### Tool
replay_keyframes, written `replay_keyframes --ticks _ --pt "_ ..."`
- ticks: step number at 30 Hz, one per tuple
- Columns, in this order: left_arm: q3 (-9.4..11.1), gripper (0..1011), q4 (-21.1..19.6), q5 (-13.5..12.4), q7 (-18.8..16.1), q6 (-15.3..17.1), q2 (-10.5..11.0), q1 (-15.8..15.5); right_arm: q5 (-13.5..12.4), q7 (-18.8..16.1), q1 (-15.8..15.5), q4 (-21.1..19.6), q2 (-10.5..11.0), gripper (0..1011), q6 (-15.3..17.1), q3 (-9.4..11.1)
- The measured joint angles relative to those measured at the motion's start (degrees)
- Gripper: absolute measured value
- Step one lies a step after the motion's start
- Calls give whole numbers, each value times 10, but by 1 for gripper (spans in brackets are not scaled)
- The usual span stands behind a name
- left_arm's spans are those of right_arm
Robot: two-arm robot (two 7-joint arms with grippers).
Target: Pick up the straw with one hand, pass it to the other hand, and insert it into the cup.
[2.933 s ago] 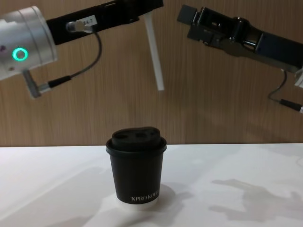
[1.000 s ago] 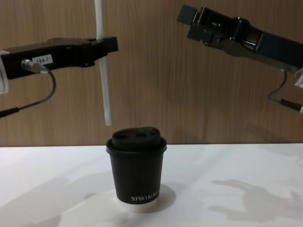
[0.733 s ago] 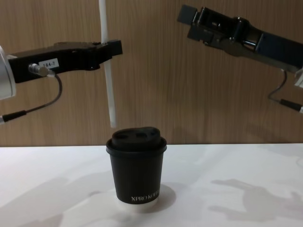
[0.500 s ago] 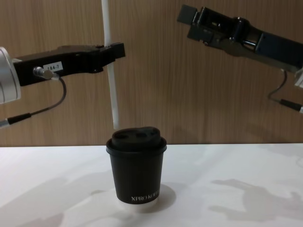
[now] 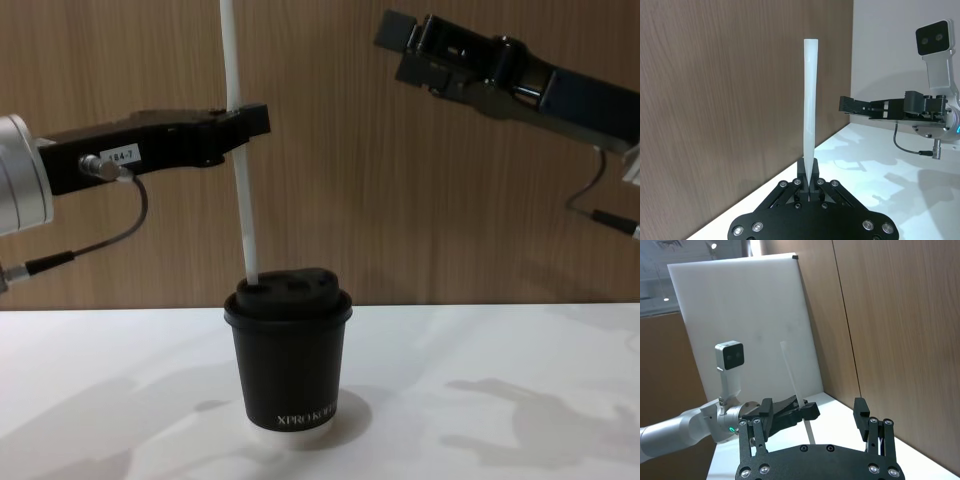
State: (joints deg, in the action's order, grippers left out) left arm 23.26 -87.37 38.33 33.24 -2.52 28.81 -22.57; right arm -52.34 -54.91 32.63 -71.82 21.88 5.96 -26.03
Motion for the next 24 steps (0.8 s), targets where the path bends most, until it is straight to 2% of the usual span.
replay_keyframes --ticks 24 --pt "5 5 17 3 5 6 -4 -2 0 0 0 0 0 1001 0 0"
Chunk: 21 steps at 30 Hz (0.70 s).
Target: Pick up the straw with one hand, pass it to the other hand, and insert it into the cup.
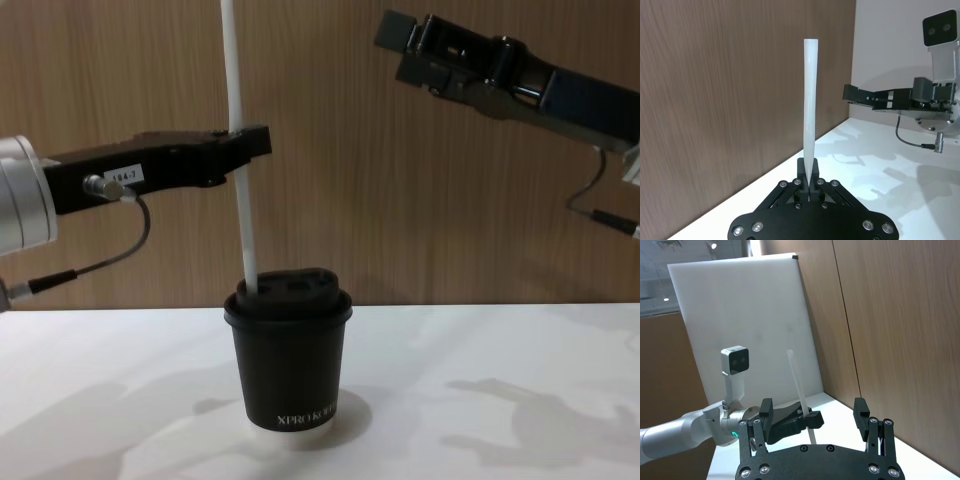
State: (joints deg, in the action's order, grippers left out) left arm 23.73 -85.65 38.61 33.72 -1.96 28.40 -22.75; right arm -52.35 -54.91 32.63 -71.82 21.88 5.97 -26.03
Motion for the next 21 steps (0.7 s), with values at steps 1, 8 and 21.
replay_keyframes --ticks 1,8,21 --pt "0 5 1 0 0 0 0 0 0 0 0 0 0 1001 0 0" --pt "4 5 18 1 5 1 -5 -2 0 0 0 0 0 1001 0 0" --pt "13 116 40 6 15 3 -12 -5 0 0 0 0 0 1001 0 0"
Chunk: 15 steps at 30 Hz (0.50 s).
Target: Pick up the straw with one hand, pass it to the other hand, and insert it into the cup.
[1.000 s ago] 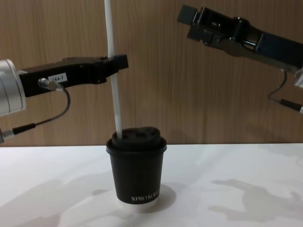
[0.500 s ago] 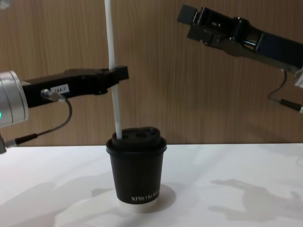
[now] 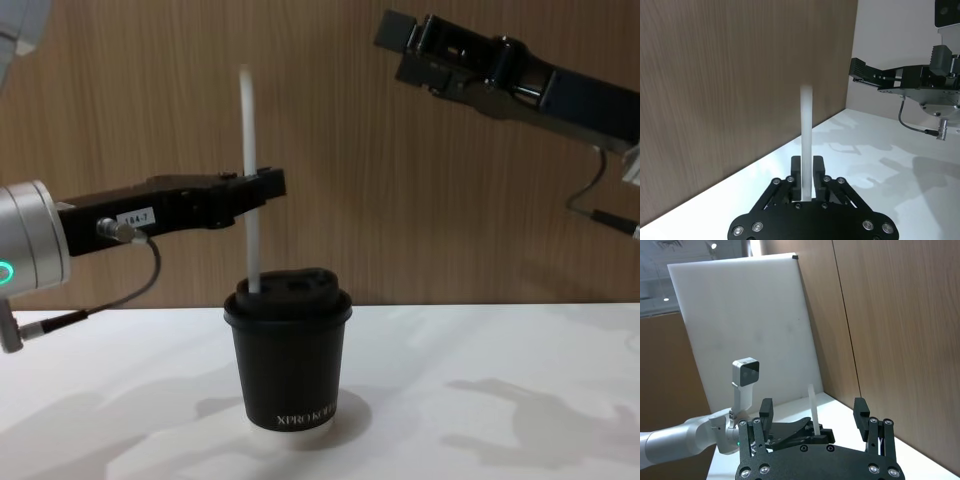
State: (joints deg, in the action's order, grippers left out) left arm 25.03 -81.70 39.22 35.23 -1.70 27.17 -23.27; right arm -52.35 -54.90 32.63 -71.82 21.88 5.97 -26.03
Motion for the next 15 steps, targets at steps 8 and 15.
replay_keyframes --ticks 8,15 --pt "3 340 -2 2 6 -3 2 1 0 0 0 0 0 1001 0 0" --pt "1 567 -15 2 9 -12 7 7 0 0 0 0 0 1001 0 0"
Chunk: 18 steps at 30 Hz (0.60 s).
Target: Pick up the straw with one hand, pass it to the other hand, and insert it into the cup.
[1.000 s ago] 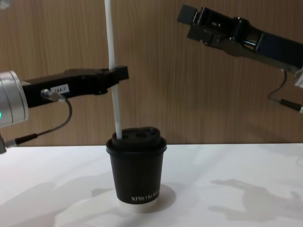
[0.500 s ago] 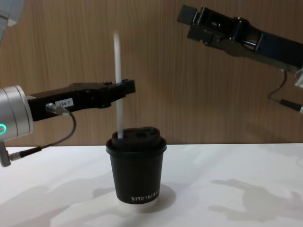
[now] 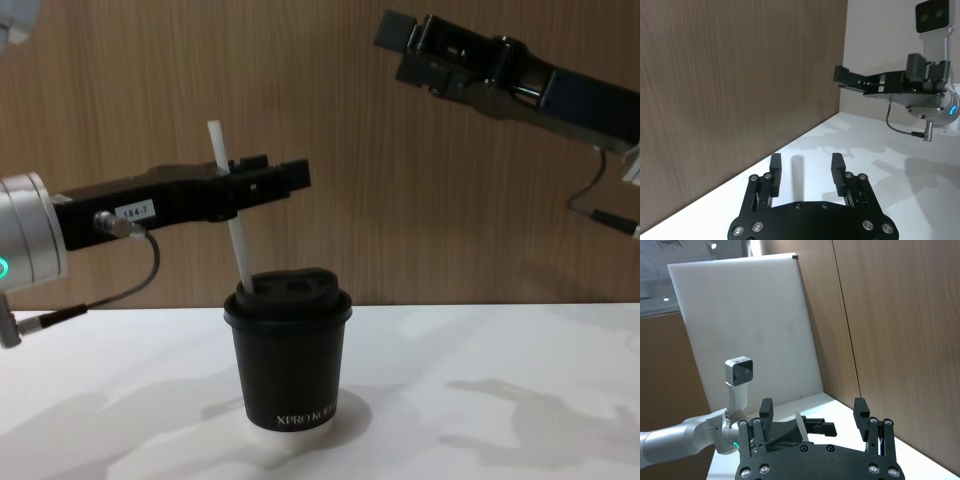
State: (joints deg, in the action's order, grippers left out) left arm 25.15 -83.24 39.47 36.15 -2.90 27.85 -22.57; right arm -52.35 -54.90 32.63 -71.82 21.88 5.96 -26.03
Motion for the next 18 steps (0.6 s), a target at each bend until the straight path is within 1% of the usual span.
replay_keyframes --ticks 3,4,5,13,15,18 --pt "-4 686 -10 1 0 -5 3 5 0 0 0 0 0 1001 0 0" --pt "-5 700 -13 1 0 -7 4 6 0 0 0 0 0 1001 0 0" --pt "-5 751 -16 1 0 -8 4 7 0 0 0 0 0 1001 0 0" --pt "-20 977 -56 -1 -11 -21 15 26 0 0 0 0 0 1001 0 0" --pt "-24 1000 -66 -2 -15 -23 17 30 0 0 0 0 0 1001 0 0" --pt "-31 1003 -81 -5 -21 -25 21 38 0 0 0 0 0 1001 0 0"
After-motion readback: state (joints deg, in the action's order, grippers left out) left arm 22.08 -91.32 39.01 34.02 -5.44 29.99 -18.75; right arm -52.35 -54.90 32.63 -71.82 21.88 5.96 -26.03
